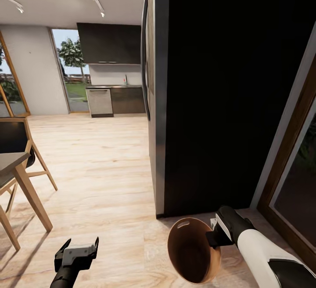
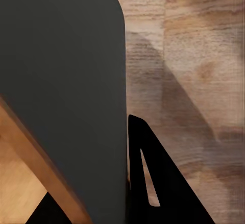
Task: Put the three can of soda from the living room inside the tash can in the kitchen.
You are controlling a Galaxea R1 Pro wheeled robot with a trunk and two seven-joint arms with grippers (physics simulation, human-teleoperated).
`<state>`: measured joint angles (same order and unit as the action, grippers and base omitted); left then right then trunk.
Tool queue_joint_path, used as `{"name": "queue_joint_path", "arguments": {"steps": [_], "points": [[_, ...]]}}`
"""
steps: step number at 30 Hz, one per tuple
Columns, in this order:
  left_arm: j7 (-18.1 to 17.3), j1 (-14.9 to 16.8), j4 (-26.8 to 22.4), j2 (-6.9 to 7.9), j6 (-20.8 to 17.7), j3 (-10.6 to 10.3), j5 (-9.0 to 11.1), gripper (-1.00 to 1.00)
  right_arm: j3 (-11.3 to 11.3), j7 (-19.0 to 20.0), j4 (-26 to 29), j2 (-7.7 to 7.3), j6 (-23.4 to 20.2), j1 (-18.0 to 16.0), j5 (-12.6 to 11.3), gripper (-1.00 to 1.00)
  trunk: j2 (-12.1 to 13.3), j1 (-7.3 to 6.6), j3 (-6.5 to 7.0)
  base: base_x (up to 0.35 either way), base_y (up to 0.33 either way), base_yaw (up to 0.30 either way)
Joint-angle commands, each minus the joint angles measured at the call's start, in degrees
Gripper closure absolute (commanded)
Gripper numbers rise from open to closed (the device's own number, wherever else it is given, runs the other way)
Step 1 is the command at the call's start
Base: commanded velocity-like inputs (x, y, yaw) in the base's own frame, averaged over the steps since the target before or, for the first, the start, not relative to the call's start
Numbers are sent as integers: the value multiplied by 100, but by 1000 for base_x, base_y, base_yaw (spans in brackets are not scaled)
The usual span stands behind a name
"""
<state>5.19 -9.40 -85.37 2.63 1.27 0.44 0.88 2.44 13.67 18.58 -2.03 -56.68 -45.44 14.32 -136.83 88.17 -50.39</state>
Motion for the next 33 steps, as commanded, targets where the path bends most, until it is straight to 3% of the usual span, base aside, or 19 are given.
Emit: {"name": "queue_joint_path", "arguments": {"steps": [1, 13, 21, 33], "points": [[0, 0, -2, 0, 2, 0, 0, -100, 20, 31, -1, 1, -9, -1, -105, 100, 41, -23, 19, 0, 0, 0], [0, 0, -19, 0, -1, 0, 0, -100, 20, 27, -3, 1, -9, 0, -105, 100, 523, -286, 234, 0, 0, 0], [3, -9, -24, -7, 152, 0, -9, -100, 20, 21, -3, 1, -9, 0, -105, 100, 523, -286, 234, -54, 0, 0], [2, -9, -23, -8, 180, 0, -40, -100, 21, -20, 4, 1, -7, 0, -97, 100, 523, -286, 234, -298, 0, 0]]}}
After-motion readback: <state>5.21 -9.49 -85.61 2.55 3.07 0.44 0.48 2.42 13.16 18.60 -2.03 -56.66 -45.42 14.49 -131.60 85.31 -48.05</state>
